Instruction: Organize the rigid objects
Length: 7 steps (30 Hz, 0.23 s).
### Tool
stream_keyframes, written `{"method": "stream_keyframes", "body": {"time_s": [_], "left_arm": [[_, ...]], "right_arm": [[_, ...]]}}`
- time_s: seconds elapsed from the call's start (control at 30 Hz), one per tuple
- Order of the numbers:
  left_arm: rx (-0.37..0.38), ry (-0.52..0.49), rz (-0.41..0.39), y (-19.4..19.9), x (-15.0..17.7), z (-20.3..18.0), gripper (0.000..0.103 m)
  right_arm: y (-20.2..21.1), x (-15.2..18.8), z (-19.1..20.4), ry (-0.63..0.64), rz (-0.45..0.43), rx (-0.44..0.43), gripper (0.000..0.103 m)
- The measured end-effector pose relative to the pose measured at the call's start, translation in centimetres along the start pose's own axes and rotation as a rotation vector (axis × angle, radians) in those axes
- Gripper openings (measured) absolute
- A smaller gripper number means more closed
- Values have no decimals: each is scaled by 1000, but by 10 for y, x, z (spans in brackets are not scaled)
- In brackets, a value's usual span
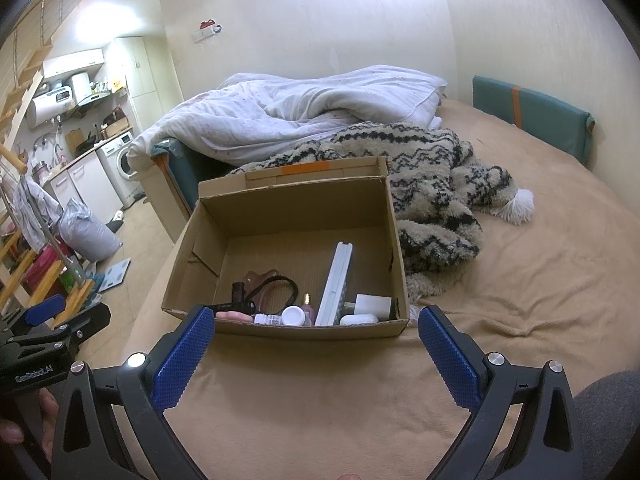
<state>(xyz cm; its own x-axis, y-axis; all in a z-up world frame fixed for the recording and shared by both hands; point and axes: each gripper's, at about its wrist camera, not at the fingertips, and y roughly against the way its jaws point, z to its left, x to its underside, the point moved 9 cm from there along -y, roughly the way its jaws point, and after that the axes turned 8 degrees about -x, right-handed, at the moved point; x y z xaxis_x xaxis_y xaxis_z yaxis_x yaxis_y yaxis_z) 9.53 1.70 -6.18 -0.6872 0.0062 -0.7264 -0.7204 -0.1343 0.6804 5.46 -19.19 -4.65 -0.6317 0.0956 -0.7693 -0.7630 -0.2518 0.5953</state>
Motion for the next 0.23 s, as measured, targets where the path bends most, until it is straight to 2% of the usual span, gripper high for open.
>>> {"method": "stream_keyframes", "body": {"time_s": [0.23], "left_arm": [[-8,-18,11,-1,2,1,103]], "right_arm": [[0,3,1,9,2,11,103]]}}
